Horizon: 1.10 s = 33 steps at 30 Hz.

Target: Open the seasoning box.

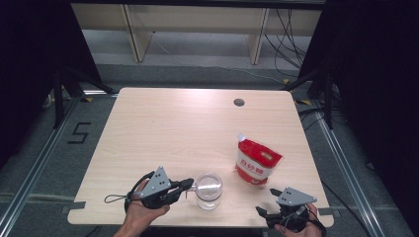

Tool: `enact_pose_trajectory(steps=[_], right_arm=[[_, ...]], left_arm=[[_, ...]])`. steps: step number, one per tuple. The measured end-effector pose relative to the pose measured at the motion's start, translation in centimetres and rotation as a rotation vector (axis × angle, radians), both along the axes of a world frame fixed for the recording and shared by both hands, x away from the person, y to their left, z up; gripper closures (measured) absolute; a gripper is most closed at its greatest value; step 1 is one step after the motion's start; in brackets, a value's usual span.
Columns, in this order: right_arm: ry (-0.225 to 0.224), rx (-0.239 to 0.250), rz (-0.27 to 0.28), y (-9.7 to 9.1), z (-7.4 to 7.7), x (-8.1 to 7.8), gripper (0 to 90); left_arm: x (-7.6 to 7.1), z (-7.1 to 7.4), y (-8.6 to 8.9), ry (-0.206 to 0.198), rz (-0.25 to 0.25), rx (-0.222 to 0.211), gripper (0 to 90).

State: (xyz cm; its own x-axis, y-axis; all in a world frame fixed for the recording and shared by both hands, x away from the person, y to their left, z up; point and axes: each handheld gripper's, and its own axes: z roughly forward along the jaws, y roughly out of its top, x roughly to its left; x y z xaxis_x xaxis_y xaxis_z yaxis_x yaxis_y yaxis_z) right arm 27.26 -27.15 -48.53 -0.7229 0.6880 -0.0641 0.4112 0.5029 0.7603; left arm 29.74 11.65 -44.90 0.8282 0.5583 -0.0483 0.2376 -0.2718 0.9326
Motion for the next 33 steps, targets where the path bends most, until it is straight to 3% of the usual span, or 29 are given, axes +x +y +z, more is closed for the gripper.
enact_pose_trajectory(steps=[1, 4, 10, 11, 12, 14, 15, 18, 20, 25, 33], right_arm=[[0.007, 0.003, -0.012, 0.1, 0.0, -0.1, 24.4], [-0.008, -0.016, -0.002, 0.0, 0.0, -0.1, 26.6], [-0.011, -0.001, 0.011, 0.2, 0.1, -0.2, 29.7], [-0.024, -0.010, 0.015, 0.4, 0.3, -0.3, 34.7], [-0.043, -0.009, 0.023, 0.5, 0.4, -0.3, 37.0], [-0.058, -0.004, 0.023, 0.6, 0.6, -0.4, 39.0], [-0.103, 0.011, 0.032, 0.7, 1.0, -0.6, 43.9], [-0.128, 0.026, 0.048, 1.0, 1.2, -0.7, 45.2], [-0.138, 0.012, 0.079, 1.7, 1.2, -0.9, 50.8], [-0.141, 0.046, 0.105, 2.7, 1.3, -1.0, 63.0], [-0.113, 0.092, 0.134, 4.2, 1.2, -0.9, 72.1]], left_arm=[[0.1, 0.0, 0.1, -0.012, -0.001, 0.033, 89.3], [0.0, -0.2, 0.0, -0.006, 0.011, 0.045, 89.3], [0.0, -0.3, 0.1, -0.018, 0.002, 0.040, 89.2], [0.0, -0.3, 0.1, -0.019, 0.001, 0.044, 88.8], [-0.2, -0.4, 0.0, -0.002, 0.019, 0.026, 88.6], [-0.3, -0.5, 0.0, -0.004, 0.018, 0.025, 88.6], [-0.2, -0.5, 0.1, -0.016, 0.013, 0.028, 88.4], [-0.2, -0.6, 0.2, -0.036, 0.003, 0.027, 88.2], [-0.3, -0.7, 0.2, -0.018, 0.017, 0.010, 88.1], [-0.3, -0.8, 0.3, -0.029, 0.008, 0.007, 88.0], [-0.2, -0.8, 0.4, -0.016, 0.001, 0.001, 88.1]])
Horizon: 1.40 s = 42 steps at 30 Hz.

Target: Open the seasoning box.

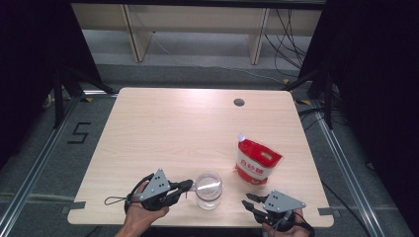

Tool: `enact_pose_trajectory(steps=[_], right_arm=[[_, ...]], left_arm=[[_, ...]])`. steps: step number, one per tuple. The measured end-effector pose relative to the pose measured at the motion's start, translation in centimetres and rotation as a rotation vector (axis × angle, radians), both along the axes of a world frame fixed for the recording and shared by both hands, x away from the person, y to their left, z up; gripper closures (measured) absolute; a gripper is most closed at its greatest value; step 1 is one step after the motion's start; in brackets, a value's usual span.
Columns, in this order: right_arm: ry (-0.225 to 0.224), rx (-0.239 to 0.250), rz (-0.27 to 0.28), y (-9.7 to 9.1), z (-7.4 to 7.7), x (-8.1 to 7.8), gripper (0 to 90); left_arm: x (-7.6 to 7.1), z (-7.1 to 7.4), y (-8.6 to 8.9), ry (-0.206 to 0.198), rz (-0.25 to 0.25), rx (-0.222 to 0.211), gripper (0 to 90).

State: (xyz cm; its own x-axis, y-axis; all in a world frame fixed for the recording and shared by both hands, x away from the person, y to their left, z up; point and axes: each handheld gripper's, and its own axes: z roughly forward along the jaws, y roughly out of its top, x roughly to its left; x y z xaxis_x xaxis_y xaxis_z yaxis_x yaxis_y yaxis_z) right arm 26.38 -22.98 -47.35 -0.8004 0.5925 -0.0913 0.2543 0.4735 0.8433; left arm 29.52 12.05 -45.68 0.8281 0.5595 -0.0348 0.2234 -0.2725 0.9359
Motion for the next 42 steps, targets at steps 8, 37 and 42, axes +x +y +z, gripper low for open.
enact_pose_trajectory(steps=[8, 37, 42], right_arm=[[-0.090, 0.068, 0.011, 1.6, 0.9, 0.1, 83.5], [-0.091, -0.013, 0.073, 5.6, 1.5, 1.9, 90.0], [-0.103, -0.011, 0.079, 6.0, 1.7, 1.9, 90.0]], left_arm=[[0.0, 0.0, 0.0, 0.001, -0.002, -0.005, 88.1], [-0.1, -0.2, 0.1, 0.009, 0.004, -0.023, 88.1], [-0.1, -0.1, 0.1, 0.012, 0.009, -0.011, 88.0]])
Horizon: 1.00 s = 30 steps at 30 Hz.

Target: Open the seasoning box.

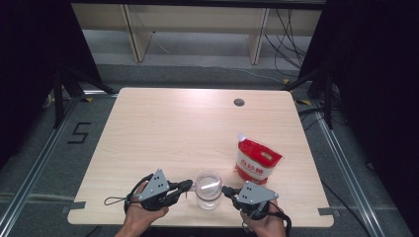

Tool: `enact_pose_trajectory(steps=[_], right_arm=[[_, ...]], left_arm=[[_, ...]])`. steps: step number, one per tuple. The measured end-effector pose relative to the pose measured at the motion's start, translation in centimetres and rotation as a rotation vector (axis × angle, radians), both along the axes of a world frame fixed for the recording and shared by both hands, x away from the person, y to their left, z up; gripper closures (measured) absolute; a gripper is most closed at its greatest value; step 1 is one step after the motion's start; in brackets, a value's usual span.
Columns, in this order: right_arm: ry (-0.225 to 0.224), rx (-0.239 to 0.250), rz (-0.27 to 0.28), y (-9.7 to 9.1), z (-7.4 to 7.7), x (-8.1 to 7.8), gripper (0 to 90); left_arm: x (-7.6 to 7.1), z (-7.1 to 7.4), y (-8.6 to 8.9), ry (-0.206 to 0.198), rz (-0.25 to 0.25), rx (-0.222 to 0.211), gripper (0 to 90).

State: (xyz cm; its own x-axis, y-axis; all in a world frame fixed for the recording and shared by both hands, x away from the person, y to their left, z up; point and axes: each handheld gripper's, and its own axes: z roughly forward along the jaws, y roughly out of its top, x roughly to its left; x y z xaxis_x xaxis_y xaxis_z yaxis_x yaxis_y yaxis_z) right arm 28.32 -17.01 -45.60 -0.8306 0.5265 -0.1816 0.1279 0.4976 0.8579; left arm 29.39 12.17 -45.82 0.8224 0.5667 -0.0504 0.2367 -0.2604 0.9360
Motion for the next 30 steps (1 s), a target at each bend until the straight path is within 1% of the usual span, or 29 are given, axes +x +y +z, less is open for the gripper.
enact_pose_trajectory(steps=[1, 2, 3, 4, 5, 6, 7, 8, 9, 10, 11, 12, 13, 14, 15, 16, 17, 18, 19, 20, 21, 22, 23, 24, 25, 26, 28, 29, 30], right_arm=[[-0.010, 0.007, -0.001, 0.1, 0.3, 0.0, 90.0], [-0.014, 0.009, 0.000, 0.1, 0.4, 0.0, 90.0], [-0.014, 0.012, 0.006, 0.1, 0.5, 0.0, 90.0], [-0.014, 0.012, 0.006, 0.1, 0.5, 0.0, 90.0], [-0.010, 0.032, 0.001, 0.1, 0.7, 0.0, 90.0], [-0.010, 0.032, 0.001, 0.1, 0.7, 0.0, 90.0], [-0.014, 0.036, -0.005, 0.2, 0.8, 0.0, 90.0], [-0.020, 0.031, 0.000, 0.2, 0.8, 0.1, 90.0], [-0.020, 0.030, 0.003, 0.3, 0.9, 0.1, 90.0], [-0.024, 0.024, 0.006, 0.2, 0.9, 0.1, 89.9], [-0.024, 0.036, -0.003, 0.4, 1.0, 0.0, 89.2], [-0.024, 0.036, -0.003, 0.4, 1.0, 0.0, 89.2], [-0.031, 0.030, 0.011, 0.5, 1.1, 0.0, 89.1], [-0.031, 0.030, 0.011, 0.5, 1.1, 0.0, 89.1], [-0.032, 0.031, 0.012, 0.6, 1.1, 0.1, 89.0], [-0.030, 0.029, 0.015, 0.6, 1.2, 0.1, 88.9], [-0.034, 0.038, 0.011, 0.8, 1.3, 0.1, 88.8], [-0.034, 0.038, 0.011, 0.8, 1.3, 0.1, 88.8], [-0.041, 0.040, 0.016, 0.9, 1.4, 0.2, 87.9], [-0.042, 0.037, 0.016, 1.0, 1.5, 0.1, 87.7], [-0.045, 0.041, 0.021, 1.1, 1.6, 0.1, 87.7], [-0.047, 0.043, 0.023, 1.2, 1.7, 0.2, 87.7], [-0.047, 0.043, 0.023, 1.2, 1.7, 0.2, 87.7], [-0.048, 0.033, 0.027, 1.3, 1.8, 0.2, 87.7], [-0.053, 0.040, 0.029, 1.4, 1.9, 0.2, 87.7], [-0.053, 0.041, 0.032, 1.5, 1.9, 0.2, 87.7], [-0.057, 0.041, 0.043, 1.9, 2.2, 0.3, 87.7], [-0.060, 0.040, 0.045, 2.0, 2.2, 0.3, 87.7], [-0.060, 0.040, 0.045, 2.0, 2.2, 0.3, 87.7]], left_arm=[[0.1, 0.0, 0.1, -0.008, 0.005, 0.003, 87.7], [0.0, 0.0, 0.1, -0.004, 0.008, -0.006, 86.8], [0.0, 0.0, 0.1, -0.004, 0.008, -0.006, 84.9], [0.0, -0.1, 0.1, 0.010, 0.010, -0.024, 84.9], [-0.1, -0.2, 0.3, 0.021, 0.006, -0.053, 79.2], [-0.1, -0.2, 0.3, 0.021, 0.006, -0.053, 76.2], [-0.1, -0.1, 0.4, 0.004, 0.001, -0.041, 76.2], [-0.2, -0.1, 0.5, 0.008, 0.009, -0.043, 73.5], [-0.2, -0.2, 0.6, 0.002, 0.019, -0.044, 69.3], [-0.2, -0.1, 0.8, 0.011, 0.035, -0.047, 64.3], [-0.2, -0.1, 1.2, 0.020, 0.041, -0.074, 59.1], [-0.2, -0.1, 1.2, 0.020, 0.041, -0.074, 56.6], [-0.2, -0.1, 1.6, 0.020, 0.046, -0.066, 53.6], [-0.2, -0.1, 1.6, 0.020, 0.046, -0.066, 51.4], [-0.2, -0.2, 1.8, 0.022, 0.041, -0.059, 51.4], [-0.2, -0.4, 1.9, 0.025, 0.038, -0.051, 48.0], [-0.2, -0.8, 2.1, 0.034, 0.061, 0.000, 39.9], [-0.2, -0.8, 2.1, 0.034, 0.061, 0.000, 38.5], [-0.1, -1.2, 2.3, 0.042, 0.063, 0.019, 36.6], [-0.1, -1.7, 2.5, 0.073, 0.068, 0.022, 34.3], [-0.1, -1.7, 2.5, 0.073, 0.068, 0.022, 32.1], [-0.1, -2.2, 2.6, 0.097, 0.077, 0.015, 29.3], [-0.1, -2.2, 2.6, 0.097, 0.077, 0.015, 27.2], [-0.1, -2.4, 2.7, 0.110, 0.071, 0.014, 27.2], [-0.1, -2.5, 2.8, 0.122, 0.065, 0.025, 25.5], [-0.2, -2.6, 2.8, 0.128, 0.067, 0.023, 24.1], [-0.3, -2.8, 2.8, 0.126, 0.063, 0.028, 21.1], [-0.5, -2.9, 3.0, 0.127, 0.062, 0.046, 19.9], [-0.5, -2.9, 3.0, 0.127, 0.062, 0.046, 18.4]])
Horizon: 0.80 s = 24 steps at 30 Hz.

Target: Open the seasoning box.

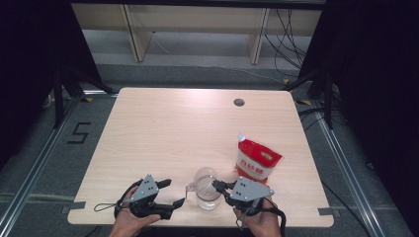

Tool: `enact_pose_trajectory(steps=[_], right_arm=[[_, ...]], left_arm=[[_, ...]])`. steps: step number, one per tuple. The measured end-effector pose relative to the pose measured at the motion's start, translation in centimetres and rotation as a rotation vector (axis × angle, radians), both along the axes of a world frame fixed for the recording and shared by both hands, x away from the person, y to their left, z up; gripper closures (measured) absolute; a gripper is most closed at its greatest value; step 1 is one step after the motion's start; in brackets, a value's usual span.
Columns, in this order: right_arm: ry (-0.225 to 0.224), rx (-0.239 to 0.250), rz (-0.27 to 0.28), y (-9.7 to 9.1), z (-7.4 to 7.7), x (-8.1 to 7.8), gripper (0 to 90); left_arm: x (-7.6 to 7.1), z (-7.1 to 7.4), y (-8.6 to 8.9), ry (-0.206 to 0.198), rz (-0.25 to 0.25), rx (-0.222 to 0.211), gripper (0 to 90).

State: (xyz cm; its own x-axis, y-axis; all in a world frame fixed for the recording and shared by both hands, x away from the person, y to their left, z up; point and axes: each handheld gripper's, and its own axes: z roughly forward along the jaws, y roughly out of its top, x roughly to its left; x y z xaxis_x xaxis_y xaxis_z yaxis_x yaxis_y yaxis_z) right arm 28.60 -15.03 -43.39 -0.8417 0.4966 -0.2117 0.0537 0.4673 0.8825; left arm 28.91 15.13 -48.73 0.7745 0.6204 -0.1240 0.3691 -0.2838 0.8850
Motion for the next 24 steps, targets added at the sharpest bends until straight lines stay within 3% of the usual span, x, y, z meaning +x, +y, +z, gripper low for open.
enact_pose_trajectory(steps=[8, 11, 12, 14, 24], right_arm=[[-0.015, 0.009, 0.020, 1.1, 0.8, 0.0, 87.7], [-0.018, 0.007, 0.032, 1.4, 0.9, 0.0, 87.8], [-0.020, 0.008, 0.038, 1.7, 0.9, 0.0, 87.7], [-0.019, 0.006, 0.040, 1.9, 0.9, 0.0, 87.7], [-0.020, 0.014, 0.082, 3.5, 1.4, -0.1, 87.8]], left_arm=[[-0.2, -0.6, 0.9, 0.012, 0.015, -0.003, 16.7], [-0.1, -0.7, 1.2, 0.015, 0.023, 0.019, 16.7], [-0.1, -0.8, 1.2, 0.025, 0.034, 0.000, 16.7], [-0.1, -0.8, 1.3, 0.016, 0.032, 0.013, 16.7], [-0.1, -0.7, 1.5, 0.020, 0.040, -0.005, 16.7]])
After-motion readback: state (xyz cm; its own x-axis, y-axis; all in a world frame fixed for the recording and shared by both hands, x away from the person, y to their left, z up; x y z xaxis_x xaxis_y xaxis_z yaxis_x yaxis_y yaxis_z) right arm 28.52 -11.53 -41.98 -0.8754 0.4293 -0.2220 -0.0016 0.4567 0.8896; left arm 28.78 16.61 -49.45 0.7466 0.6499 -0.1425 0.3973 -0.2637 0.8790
